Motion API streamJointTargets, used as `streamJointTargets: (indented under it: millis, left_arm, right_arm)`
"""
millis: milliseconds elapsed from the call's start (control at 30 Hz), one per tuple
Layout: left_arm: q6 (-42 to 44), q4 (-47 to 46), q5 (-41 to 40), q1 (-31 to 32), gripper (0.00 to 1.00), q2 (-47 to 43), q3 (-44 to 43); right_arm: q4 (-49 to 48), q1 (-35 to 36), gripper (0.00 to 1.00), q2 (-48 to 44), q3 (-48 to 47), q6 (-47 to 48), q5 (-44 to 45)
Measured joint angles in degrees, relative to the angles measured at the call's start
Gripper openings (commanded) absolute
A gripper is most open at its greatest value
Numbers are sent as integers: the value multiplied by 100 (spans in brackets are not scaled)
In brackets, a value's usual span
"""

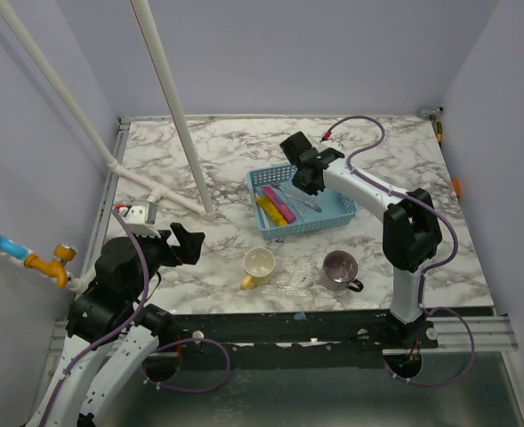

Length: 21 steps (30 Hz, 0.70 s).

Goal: Prepare toiletry sets of a toothbrush and toothpaste on the tray

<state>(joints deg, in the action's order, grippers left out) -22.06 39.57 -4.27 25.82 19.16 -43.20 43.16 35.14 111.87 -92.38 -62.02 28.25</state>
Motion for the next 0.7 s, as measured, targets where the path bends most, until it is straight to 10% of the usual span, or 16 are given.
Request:
streamJointTargets:
  millis: [167,700]
  left_arm:
    - [0,0,0,0,99,0,0]
    - [0,0,-2,0,99,68,0]
  right_arm:
    - [50,0,0,11,-170,297,4]
    - [-9,2,0,-514,-297,1633,-2]
